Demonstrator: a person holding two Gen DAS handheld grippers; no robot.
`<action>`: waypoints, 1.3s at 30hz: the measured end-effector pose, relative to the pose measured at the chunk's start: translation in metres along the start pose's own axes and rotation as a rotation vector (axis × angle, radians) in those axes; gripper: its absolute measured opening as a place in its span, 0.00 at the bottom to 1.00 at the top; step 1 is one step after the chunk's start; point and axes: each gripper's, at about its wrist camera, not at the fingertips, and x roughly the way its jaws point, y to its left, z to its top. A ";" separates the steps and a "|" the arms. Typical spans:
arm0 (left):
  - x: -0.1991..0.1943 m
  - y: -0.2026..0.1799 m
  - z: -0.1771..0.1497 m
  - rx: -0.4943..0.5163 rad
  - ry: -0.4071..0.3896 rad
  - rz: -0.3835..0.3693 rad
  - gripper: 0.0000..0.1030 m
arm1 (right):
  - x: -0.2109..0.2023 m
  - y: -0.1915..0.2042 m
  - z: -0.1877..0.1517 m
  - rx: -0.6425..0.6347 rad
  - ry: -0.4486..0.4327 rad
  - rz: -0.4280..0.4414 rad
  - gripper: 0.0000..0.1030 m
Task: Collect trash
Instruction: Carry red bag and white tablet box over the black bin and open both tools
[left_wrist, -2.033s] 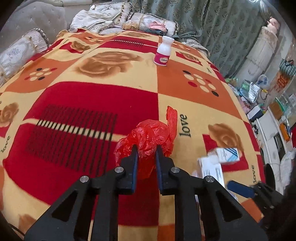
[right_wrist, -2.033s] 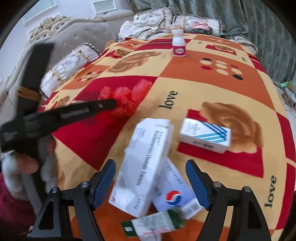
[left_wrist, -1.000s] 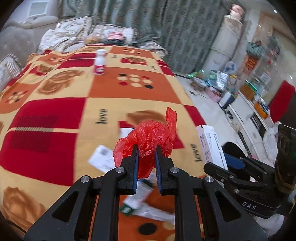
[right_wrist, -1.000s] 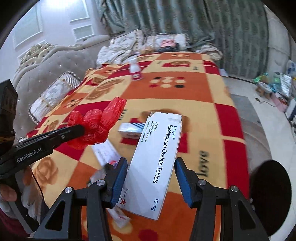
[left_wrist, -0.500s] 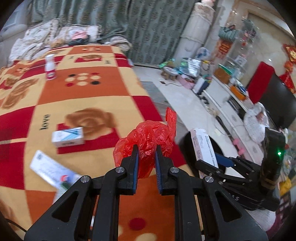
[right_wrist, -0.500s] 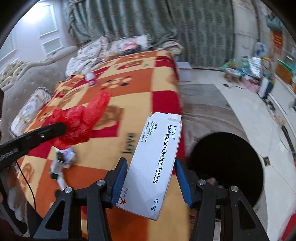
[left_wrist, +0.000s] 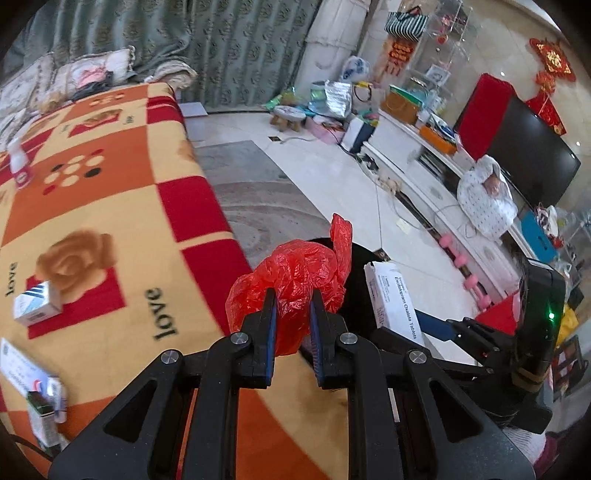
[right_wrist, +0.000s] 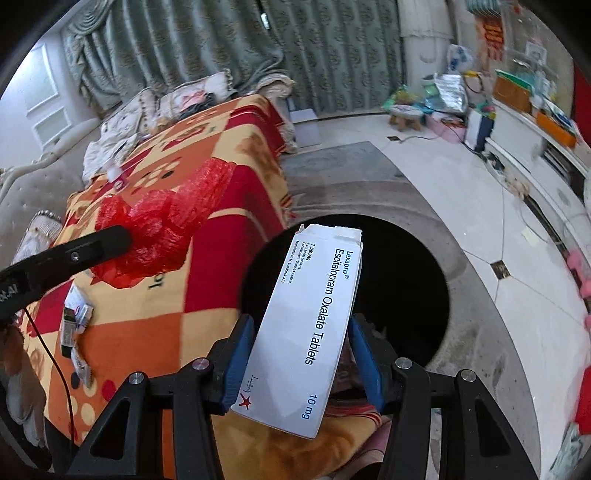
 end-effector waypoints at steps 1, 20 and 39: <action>0.003 -0.002 0.000 0.000 0.004 -0.001 0.13 | 0.000 -0.005 0.000 0.011 0.000 -0.003 0.50; 0.029 -0.009 0.002 -0.004 0.032 0.023 0.13 | 0.007 -0.039 -0.005 0.075 0.005 0.006 0.50; 0.071 -0.002 0.004 -0.148 0.097 -0.069 0.44 | 0.038 -0.062 0.011 0.158 0.017 0.018 0.72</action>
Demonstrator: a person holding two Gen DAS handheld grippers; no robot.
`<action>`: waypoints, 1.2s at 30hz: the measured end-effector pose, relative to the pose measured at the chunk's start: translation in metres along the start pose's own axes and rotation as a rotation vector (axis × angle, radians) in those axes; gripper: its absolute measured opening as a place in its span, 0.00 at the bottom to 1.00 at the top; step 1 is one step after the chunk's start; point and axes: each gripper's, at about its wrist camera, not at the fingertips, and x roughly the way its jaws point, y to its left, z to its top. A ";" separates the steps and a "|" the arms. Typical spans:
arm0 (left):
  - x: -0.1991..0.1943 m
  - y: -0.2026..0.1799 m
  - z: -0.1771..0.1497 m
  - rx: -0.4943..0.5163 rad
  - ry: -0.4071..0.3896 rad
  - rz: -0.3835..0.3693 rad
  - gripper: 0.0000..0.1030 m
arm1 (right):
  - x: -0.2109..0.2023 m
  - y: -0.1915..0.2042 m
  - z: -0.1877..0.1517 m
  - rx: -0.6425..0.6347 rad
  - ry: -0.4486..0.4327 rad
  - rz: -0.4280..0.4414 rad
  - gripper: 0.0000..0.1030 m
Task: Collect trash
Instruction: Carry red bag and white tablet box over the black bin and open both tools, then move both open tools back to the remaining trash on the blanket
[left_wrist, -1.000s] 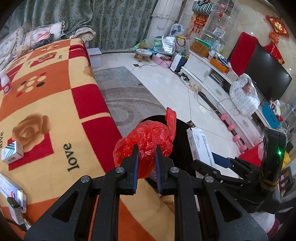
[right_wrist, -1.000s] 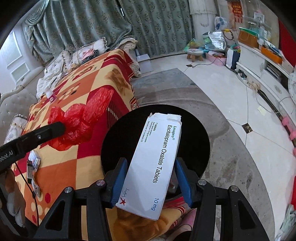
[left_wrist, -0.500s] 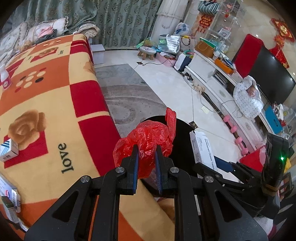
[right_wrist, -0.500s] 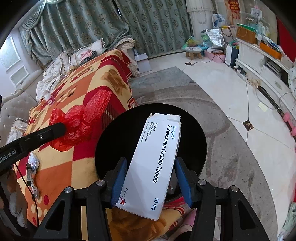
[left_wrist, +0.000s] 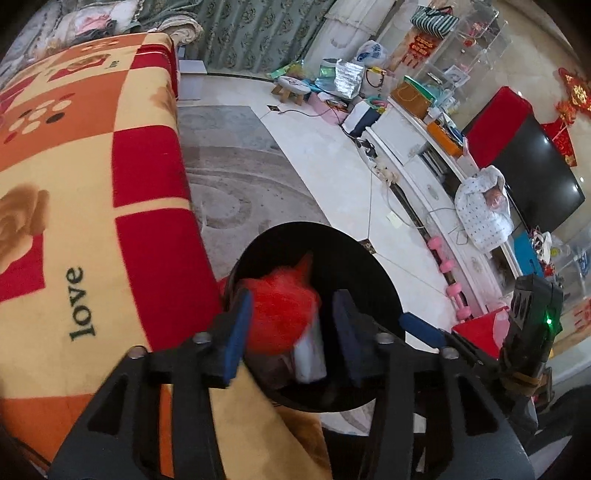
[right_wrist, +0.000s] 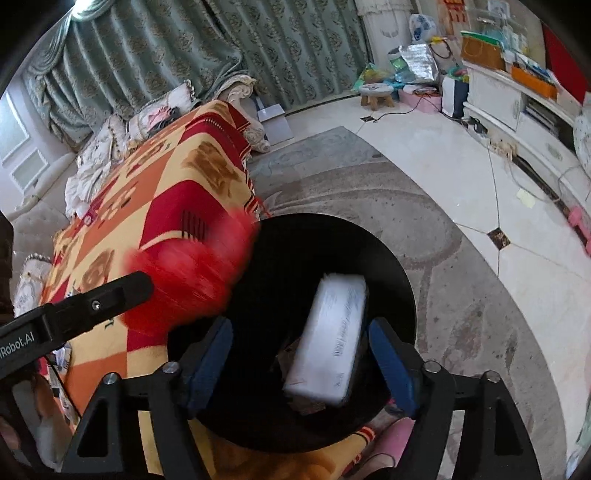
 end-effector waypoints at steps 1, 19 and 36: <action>-0.001 0.001 0.000 -0.003 0.002 0.000 0.44 | 0.000 -0.002 -0.001 0.006 0.005 -0.001 0.72; -0.091 0.029 -0.038 0.135 -0.104 0.202 0.44 | -0.026 0.047 -0.025 -0.069 0.008 -0.001 0.72; -0.184 0.131 -0.065 0.008 -0.194 0.363 0.44 | -0.046 0.143 -0.046 -0.262 0.018 0.054 0.72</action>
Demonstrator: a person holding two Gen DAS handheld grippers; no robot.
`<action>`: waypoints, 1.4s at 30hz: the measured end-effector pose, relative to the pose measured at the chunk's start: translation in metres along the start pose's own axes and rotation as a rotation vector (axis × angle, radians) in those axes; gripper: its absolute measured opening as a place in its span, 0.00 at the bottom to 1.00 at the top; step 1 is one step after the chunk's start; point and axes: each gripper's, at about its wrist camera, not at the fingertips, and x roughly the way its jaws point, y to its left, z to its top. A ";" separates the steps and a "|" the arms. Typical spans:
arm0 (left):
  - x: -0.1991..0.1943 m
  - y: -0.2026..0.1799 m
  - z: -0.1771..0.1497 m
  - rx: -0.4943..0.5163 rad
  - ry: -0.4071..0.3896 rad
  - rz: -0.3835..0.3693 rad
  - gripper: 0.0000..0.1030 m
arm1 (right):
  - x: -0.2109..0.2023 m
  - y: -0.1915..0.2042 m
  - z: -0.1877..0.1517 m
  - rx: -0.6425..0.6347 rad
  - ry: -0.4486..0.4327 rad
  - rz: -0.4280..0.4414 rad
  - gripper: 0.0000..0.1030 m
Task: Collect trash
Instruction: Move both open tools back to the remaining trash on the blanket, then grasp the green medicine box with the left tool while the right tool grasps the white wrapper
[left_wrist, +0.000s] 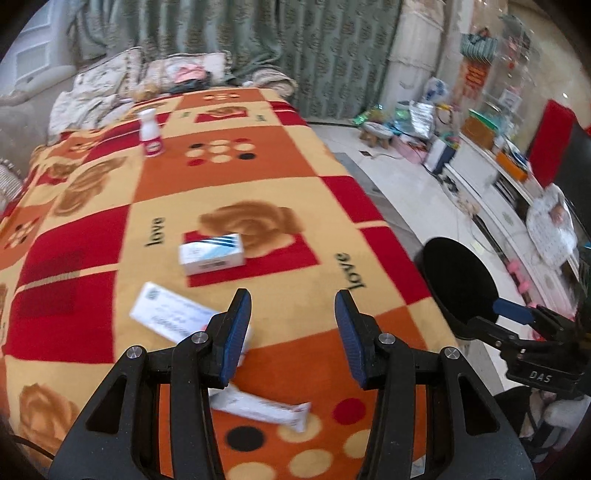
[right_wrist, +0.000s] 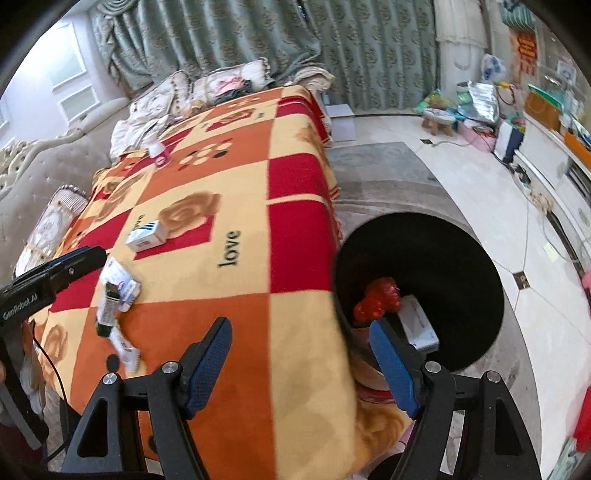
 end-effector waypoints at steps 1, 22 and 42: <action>-0.002 0.006 0.000 -0.006 0.000 0.009 0.44 | -0.001 0.004 0.001 -0.008 -0.001 0.002 0.72; -0.006 0.088 -0.024 -0.131 0.054 0.109 0.44 | 0.003 0.080 0.003 -0.133 0.034 0.076 0.73; -0.015 0.134 -0.042 -0.237 0.079 0.130 0.44 | 0.004 0.114 0.001 -0.208 0.049 0.093 0.74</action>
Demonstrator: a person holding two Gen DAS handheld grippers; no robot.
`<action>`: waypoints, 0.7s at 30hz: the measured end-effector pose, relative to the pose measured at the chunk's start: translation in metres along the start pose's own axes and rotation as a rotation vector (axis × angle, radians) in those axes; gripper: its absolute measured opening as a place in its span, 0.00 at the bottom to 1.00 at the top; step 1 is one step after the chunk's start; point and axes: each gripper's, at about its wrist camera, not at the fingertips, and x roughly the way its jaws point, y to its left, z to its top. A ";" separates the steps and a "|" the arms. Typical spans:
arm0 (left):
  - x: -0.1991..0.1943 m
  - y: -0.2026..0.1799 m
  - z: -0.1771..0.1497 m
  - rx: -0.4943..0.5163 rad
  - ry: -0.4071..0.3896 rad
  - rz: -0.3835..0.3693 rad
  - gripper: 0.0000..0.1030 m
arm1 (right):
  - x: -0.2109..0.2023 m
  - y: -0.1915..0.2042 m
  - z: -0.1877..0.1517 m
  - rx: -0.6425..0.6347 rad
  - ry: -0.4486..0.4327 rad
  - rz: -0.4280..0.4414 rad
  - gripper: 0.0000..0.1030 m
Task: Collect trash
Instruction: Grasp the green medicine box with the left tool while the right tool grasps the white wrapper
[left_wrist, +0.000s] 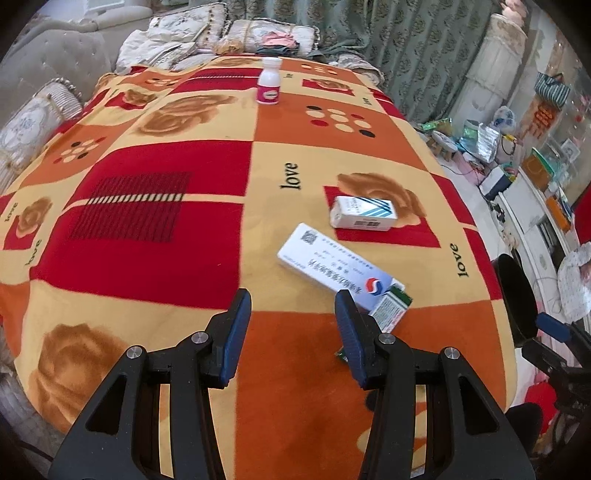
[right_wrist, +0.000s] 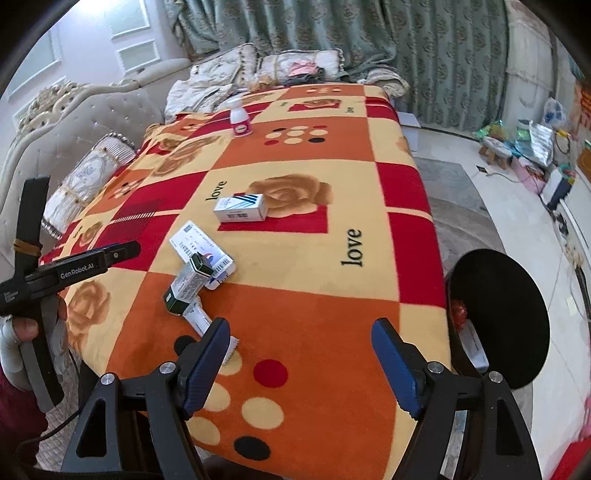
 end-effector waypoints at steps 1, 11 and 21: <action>-0.001 0.002 -0.002 0.000 -0.002 0.007 0.44 | 0.002 0.000 0.000 -0.002 0.002 0.004 0.74; 0.003 0.029 -0.017 -0.036 0.041 -0.001 0.44 | 0.040 0.000 0.011 -0.004 0.035 0.070 0.74; 0.012 0.012 -0.013 0.023 0.045 -0.094 0.44 | 0.075 0.032 0.027 -0.038 0.078 0.182 0.74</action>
